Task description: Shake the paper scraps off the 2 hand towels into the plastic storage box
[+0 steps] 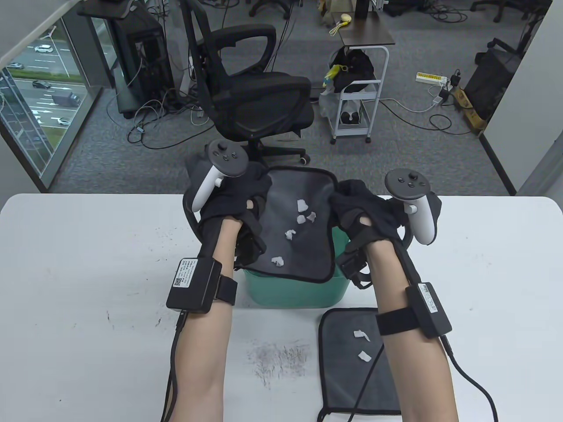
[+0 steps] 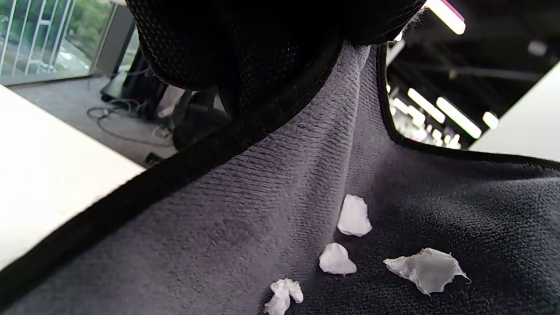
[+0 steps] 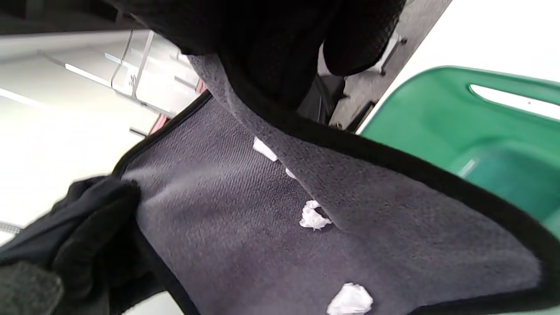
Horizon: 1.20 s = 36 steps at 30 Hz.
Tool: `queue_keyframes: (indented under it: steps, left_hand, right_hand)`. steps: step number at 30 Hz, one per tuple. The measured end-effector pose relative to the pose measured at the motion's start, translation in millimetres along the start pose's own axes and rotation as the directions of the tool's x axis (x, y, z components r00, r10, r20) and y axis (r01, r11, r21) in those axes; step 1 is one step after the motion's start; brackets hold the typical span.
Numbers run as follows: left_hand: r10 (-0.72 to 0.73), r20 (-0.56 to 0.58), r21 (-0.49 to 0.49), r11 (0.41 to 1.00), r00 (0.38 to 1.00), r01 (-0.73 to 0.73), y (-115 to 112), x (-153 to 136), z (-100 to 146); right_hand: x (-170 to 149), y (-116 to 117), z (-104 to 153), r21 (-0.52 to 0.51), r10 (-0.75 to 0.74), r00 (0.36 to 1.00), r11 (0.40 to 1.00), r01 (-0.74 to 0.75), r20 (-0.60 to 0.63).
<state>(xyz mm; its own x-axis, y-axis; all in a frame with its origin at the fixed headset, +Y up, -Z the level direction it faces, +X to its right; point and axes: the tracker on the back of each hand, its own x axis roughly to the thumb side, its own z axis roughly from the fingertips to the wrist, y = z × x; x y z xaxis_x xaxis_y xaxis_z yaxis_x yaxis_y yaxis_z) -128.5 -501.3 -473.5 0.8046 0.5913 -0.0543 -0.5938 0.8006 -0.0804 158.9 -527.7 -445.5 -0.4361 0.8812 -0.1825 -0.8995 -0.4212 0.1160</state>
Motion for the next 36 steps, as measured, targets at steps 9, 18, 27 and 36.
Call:
queue_keyframes:
  steps: [9, 18, 27, 36]
  left_hand:
    - [0.018, 0.122, 0.238, 0.970, 0.992, -0.047, -61.7, -46.0, -14.5]
    - [-0.057, -0.029, 0.285, 0.956, 0.998, 0.063, -74.8, -94.0, -21.3]
    - [-0.019, 0.044, 0.220, 0.975, 0.999, 0.009, -82.0, -79.6, -20.1]
    - [-0.007, 0.121, 0.318, 0.948, 0.993, -0.032, -75.0, -66.6, -5.4]
  right_hand:
    - [-28.7, 14.2, -21.7, -0.309, 0.439, 0.895, 0.864, -0.397, 0.078]
    - [-75.8, 4.1, -43.8, -0.372, 0.502, 0.857, 0.779, -0.505, -0.112]
    - [-77.3, 12.2, -45.2, -0.292, 0.413, 0.910, 0.875, -0.387, 0.030]
    - [-56.1, 14.0, -32.7, -0.292, 0.410, 0.901, 0.887, -0.358, 0.140]
